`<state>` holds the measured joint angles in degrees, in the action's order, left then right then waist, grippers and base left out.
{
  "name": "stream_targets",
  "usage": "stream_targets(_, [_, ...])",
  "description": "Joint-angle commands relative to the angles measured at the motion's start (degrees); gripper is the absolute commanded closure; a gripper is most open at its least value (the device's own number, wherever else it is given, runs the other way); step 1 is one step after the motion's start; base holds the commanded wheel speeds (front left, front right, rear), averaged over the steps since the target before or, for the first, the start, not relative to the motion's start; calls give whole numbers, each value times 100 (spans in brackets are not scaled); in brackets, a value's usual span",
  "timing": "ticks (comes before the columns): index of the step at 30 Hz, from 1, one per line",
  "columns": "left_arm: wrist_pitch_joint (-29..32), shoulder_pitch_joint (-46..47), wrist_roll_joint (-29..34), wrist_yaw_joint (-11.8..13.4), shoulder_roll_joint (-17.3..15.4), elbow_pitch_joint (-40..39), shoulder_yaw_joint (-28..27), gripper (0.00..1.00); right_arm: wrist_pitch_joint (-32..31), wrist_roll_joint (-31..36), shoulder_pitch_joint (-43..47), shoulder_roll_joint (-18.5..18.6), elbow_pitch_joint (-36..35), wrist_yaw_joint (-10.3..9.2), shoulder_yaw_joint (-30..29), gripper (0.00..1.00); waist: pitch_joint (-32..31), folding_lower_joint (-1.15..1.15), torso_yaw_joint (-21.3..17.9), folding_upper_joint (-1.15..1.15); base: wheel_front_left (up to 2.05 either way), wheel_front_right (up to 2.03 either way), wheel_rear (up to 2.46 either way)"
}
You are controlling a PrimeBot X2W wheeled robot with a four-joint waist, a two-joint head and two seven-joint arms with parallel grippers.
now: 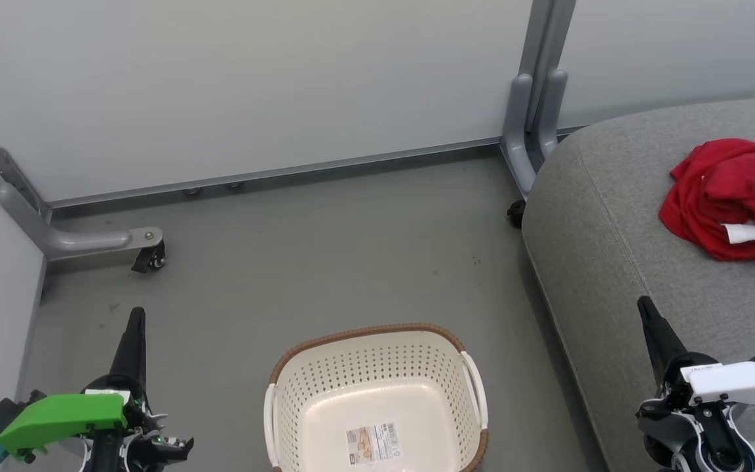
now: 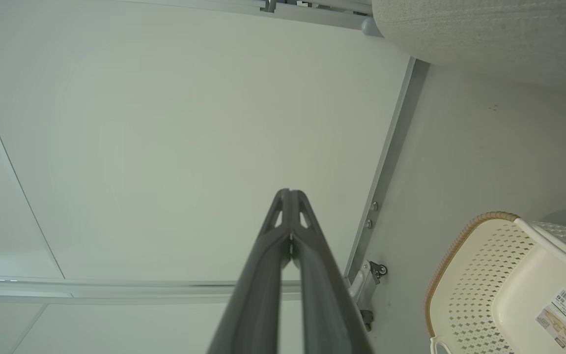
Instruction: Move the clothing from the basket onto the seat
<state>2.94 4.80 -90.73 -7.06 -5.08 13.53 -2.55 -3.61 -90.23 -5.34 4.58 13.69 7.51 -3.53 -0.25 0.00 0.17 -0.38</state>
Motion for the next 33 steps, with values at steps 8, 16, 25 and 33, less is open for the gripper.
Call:
stream_targets(8, [101, 182, -401, -56, -32, 57, -80, 100, -114, -370, -114, -1, 45, -3, -83, 100, 27, 0, -14, 37, 0, 0, 0])
stream_targets(16, [131, 183, -440, -62, -15, 64, -105, 100, -138, -396, -124, -11, 49, -3, -105, 100, 34, 0, -17, 38, 0, 0, 0])
stream_targets(25, [143, 185, -411, -59, 4, 65, -124, 100, -147, -375, -118, -24, 50, -3, -119, 100, 34, 0, -17, 38, 0, 0, 0])
stream_targets(33, [159, 187, -394, -59, 17, 66, -141, 100, -163, -358, -118, -34, 50, -3, -131, 100, 34, 0, -17, 38, 0, 0, 0])
